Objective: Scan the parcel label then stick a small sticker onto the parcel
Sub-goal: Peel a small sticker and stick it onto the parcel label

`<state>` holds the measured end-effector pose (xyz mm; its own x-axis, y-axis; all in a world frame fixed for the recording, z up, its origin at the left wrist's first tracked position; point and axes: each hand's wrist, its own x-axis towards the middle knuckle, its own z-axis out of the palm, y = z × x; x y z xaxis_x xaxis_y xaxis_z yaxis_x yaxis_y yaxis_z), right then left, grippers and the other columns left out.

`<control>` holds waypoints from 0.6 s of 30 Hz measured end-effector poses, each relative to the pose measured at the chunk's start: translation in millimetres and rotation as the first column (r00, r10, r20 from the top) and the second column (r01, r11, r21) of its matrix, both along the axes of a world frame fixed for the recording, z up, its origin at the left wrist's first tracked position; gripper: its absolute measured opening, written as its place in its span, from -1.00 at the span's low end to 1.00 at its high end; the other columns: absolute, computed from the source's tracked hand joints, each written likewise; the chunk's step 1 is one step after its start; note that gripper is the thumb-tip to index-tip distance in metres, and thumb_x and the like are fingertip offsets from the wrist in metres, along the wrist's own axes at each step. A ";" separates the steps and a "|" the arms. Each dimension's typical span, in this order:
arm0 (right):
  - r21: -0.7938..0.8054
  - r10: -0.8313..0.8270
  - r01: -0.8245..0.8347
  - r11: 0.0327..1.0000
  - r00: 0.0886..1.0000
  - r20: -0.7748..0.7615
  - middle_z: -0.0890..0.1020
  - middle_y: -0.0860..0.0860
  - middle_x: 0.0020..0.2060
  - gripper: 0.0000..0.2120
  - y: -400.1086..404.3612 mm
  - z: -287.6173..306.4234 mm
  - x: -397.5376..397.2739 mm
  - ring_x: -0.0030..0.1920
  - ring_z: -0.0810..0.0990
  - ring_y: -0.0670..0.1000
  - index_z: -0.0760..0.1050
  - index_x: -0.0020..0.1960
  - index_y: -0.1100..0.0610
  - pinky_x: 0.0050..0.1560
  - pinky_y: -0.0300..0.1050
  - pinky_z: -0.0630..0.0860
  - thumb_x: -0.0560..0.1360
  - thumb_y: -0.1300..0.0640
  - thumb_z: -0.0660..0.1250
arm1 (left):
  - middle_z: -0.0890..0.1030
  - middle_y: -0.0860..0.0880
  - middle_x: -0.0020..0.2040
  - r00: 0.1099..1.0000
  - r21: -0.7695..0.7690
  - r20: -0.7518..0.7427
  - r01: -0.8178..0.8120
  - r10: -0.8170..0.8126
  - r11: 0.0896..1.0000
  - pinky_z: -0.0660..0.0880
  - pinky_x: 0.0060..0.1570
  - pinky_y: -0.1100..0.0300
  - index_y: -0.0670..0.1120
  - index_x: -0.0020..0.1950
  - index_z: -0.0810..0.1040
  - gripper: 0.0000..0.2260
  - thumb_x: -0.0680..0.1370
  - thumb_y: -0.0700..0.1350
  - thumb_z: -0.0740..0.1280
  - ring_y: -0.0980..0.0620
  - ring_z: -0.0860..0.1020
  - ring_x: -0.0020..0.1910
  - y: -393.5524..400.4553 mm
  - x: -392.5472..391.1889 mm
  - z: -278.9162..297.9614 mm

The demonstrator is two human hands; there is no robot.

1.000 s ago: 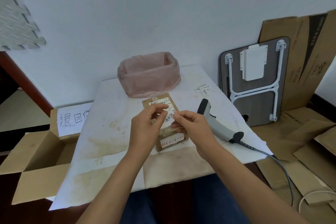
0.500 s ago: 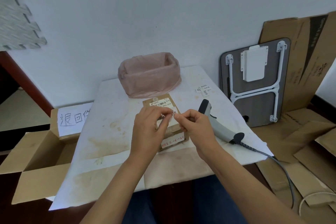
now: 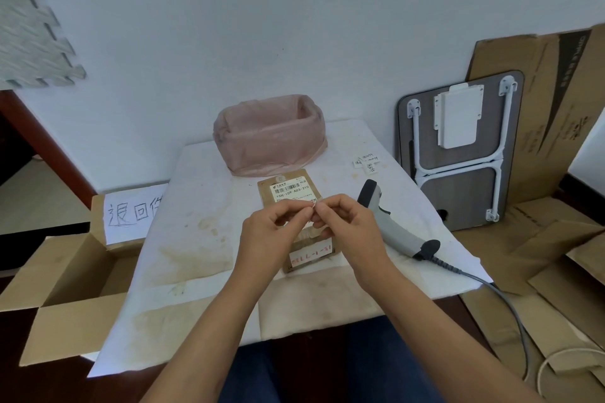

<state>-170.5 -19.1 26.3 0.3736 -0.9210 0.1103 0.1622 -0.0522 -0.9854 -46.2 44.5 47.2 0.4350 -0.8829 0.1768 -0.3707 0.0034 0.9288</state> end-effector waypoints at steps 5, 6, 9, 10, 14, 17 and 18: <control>0.012 -0.012 0.012 1.000 1.000 0.026 0.67 0.04 -0.29 -0.93 -1.2 -1.2 -1.0 -0.25 0.61 -0.07 0.57 -0.11 0.23 -0.28 -0.28 0.53 0.51 0.22 0.37 | 0.72 0.17 -0.16 0.999 -0.004 -0.041 0.010 -0.010 1.000 0.53 0.00 0.27 0.10 -0.10 0.71 -0.93 0.50 -0.07 0.44 0.23 0.65 -0.08 1.4 -1.2 1.8; 0.011 -0.014 0.014 1.000 1.000 0.026 0.67 0.05 -0.28 -0.93 -1.0 -1.1 -1.3 -0.25 0.61 -0.06 0.57 -0.11 0.23 -0.28 -0.28 0.53 0.50 0.22 0.38 | 0.72 0.17 -0.17 0.999 -0.001 -0.044 0.010 -0.010 1.000 0.52 -0.01 0.28 0.10 -0.11 0.70 -0.93 0.50 -0.06 0.44 0.23 0.65 -0.09 1.5 -1.0 1.9; 0.009 -0.022 0.022 1.000 1.000 0.013 0.67 0.08 -0.27 -0.93 -1.2 -1.0 -2.2 -0.25 0.61 -0.06 0.58 -0.12 0.21 -0.28 -0.27 0.53 0.49 0.19 0.41 | 0.72 0.17 -0.17 1.000 0.017 -0.026 0.011 -0.010 1.000 0.54 -0.02 0.26 0.10 -0.11 0.70 -0.94 0.50 -0.05 0.44 0.24 0.65 -0.09 1.4 -0.5 2.1; 0.008 -0.026 0.026 1.000 1.000 0.005 0.68 0.08 -0.27 -0.93 -1.3 -0.9 -2.5 -0.25 0.61 -0.07 0.59 -0.12 0.20 -0.27 -0.26 0.54 0.48 0.19 0.41 | 0.72 0.18 -0.17 1.000 0.022 -0.017 0.011 -0.011 1.000 0.55 -0.01 0.25 0.10 -0.11 0.70 -0.94 0.50 -0.05 0.44 0.25 0.64 -0.10 1.5 -0.5 2.2; 0.001 -0.035 0.035 0.999 0.999 -0.029 0.70 0.10 -0.27 -0.92 -2.1 0.6 -3.1 -0.26 0.64 -0.09 0.61 -0.12 0.20 -0.26 -0.22 0.56 0.47 0.18 0.42 | 0.70 0.19 -0.19 0.998 0.028 0.057 -0.006 0.004 1.000 0.50 -0.11 0.37 0.14 -0.15 0.70 -0.93 0.50 -0.02 0.43 0.24 0.62 -0.13 0.9 -1.0 2.9; -0.007 -0.037 0.036 0.999 0.997 -0.061 0.71 0.11 -0.25 -0.92 -2.4 1.2 -2.8 -0.25 0.66 -0.07 0.63 -0.12 0.18 -0.23 -0.14 0.60 0.47 0.17 0.42 | 0.68 0.20 -0.19 0.986 -0.002 0.167 -0.023 0.023 1.000 0.41 -0.21 0.48 0.12 -0.16 0.68 -0.91 0.51 -0.05 0.42 0.28 0.57 -0.17 0.6 -2.2 2.8; -0.011 -0.038 0.037 0.999 0.997 -0.064 0.71 0.11 -0.26 -0.93 -2.4 1.3 -2.8 -0.25 0.67 -0.07 0.63 -0.13 0.18 -0.24 -0.15 0.59 0.47 0.17 0.42 | 0.67 0.20 -0.19 0.979 -0.011 0.204 -0.021 0.023 1.000 0.39 -0.23 0.49 0.09 -0.16 0.67 -0.92 0.51 -0.07 0.42 0.28 0.56 -0.17 0.3 -2.6 2.4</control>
